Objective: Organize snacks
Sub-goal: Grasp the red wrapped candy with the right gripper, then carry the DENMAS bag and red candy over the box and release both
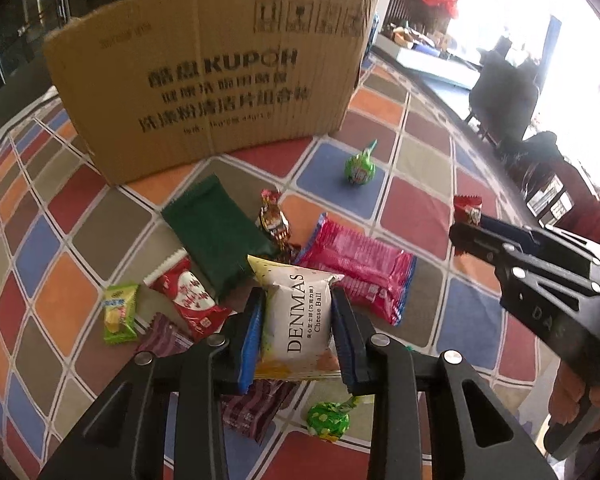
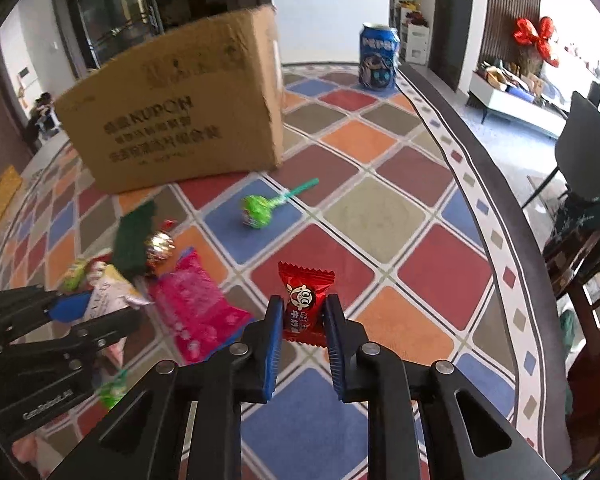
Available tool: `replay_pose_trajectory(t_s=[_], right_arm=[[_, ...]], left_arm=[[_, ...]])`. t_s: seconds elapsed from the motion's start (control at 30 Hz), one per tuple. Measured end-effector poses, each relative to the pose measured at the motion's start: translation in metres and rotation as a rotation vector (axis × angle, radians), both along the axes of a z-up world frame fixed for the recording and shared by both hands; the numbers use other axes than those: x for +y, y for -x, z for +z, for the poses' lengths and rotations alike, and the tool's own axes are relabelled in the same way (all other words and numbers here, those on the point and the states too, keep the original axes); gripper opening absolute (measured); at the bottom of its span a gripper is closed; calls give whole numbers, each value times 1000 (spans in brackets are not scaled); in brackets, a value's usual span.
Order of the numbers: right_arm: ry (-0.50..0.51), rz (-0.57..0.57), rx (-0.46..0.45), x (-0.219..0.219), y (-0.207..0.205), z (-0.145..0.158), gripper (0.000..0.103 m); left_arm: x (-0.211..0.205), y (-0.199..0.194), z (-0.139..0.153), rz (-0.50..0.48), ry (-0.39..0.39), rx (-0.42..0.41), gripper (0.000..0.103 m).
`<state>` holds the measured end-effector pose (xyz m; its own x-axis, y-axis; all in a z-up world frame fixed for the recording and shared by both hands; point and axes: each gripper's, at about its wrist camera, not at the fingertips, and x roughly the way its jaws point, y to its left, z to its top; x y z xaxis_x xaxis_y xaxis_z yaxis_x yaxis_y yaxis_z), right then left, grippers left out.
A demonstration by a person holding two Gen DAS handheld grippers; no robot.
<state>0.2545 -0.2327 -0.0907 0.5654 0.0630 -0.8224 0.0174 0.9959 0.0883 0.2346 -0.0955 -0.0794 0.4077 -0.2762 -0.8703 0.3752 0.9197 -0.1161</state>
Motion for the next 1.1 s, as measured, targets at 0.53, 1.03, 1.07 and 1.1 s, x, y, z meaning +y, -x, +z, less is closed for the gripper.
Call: replay_pose_trajectory(t_s=[0.53,1.03,1.07,1.1], right_arm=[[-66,100,-119,26,10,50,22],[-90,151,-232,41,-3,93,22],[-89,154,-244,42,-5,97,22],[-90,155,-252,43,-6,100,22]], left_arm=[[17,9,60,38,81,-144,33],[36,0,113,74,114,-296,32],[37,-2,116,79,117,-306,32],[39,-3,120,82,120,-312,32]])
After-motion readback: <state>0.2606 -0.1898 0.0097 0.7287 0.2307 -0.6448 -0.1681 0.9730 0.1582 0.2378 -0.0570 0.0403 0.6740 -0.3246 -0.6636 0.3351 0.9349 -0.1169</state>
